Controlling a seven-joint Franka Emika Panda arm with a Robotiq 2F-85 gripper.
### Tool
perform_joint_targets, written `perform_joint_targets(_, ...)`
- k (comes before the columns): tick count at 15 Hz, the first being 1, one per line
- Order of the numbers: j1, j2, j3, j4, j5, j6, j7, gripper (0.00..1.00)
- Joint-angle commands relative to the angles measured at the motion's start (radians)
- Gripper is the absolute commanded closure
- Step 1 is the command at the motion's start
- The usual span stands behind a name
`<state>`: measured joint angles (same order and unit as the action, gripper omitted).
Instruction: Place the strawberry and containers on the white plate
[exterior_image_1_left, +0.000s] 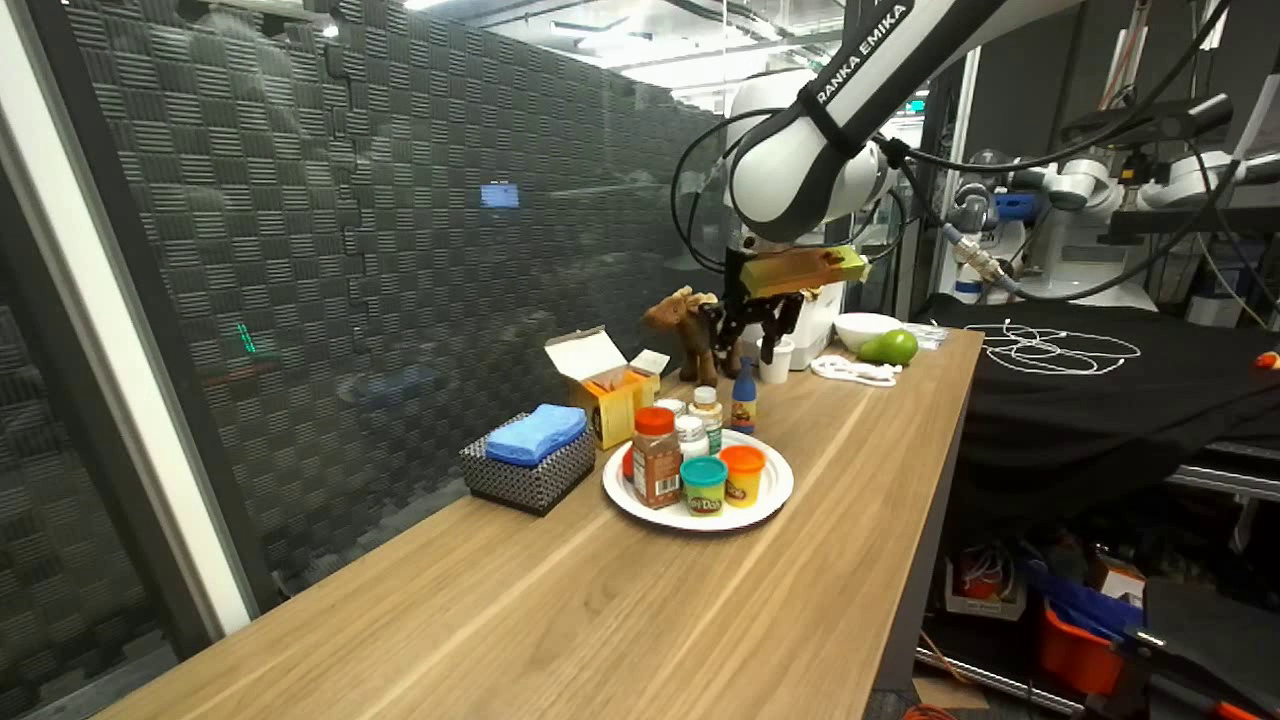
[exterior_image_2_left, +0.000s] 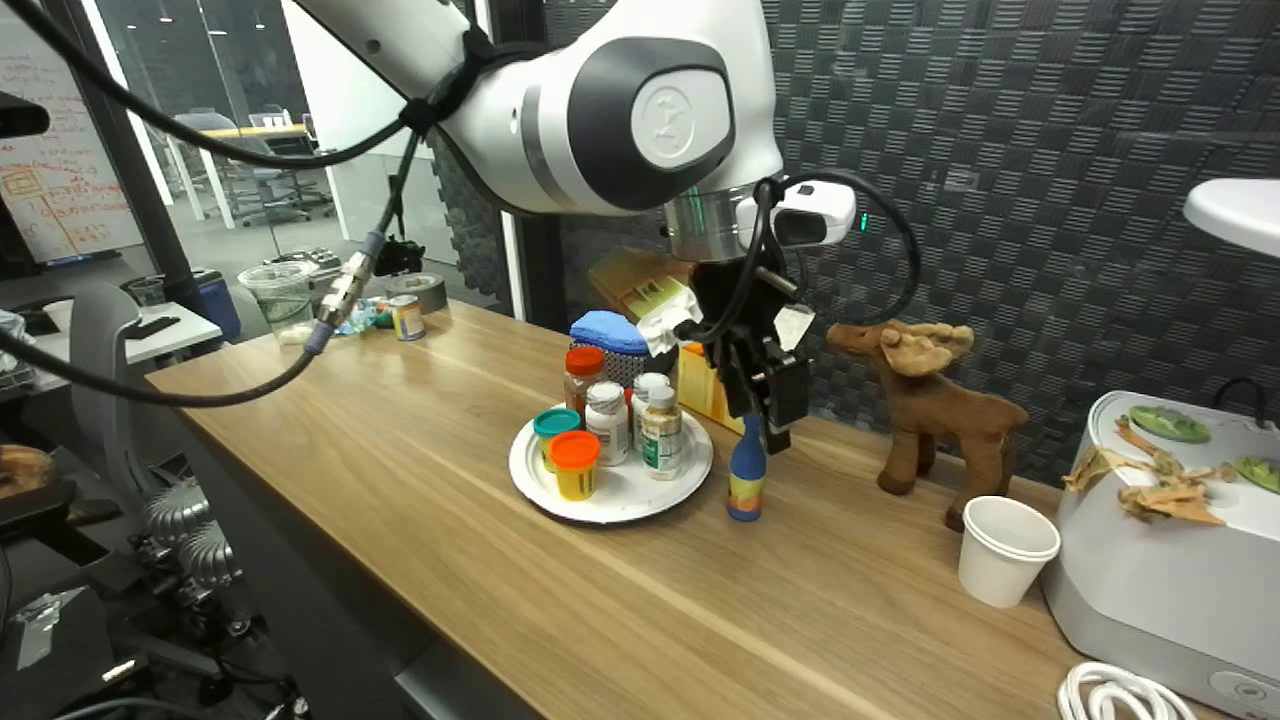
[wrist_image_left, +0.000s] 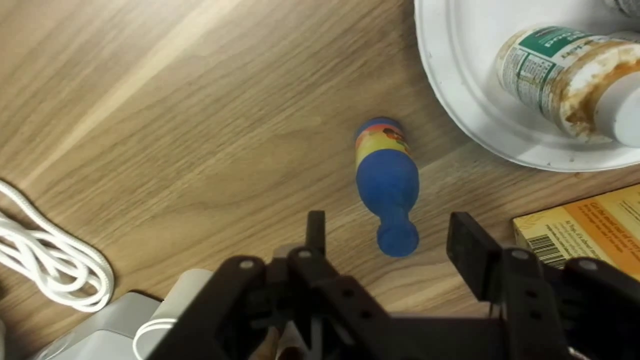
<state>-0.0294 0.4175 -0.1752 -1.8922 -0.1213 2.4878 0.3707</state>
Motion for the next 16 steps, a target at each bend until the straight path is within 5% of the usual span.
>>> perform_joint_targets(1,0.002,0.011,-0.003,0.038,0.018,-0.029,0.013,0.65)
perform_joint_targets(6,0.018,-0.017,-0.017,0.008,-0.007,-0.039,0.049,0.99)
perform_joint_targets(16,0.118,-0.221,-0.018,-0.151,-0.176,-0.118,0.221,0.95)
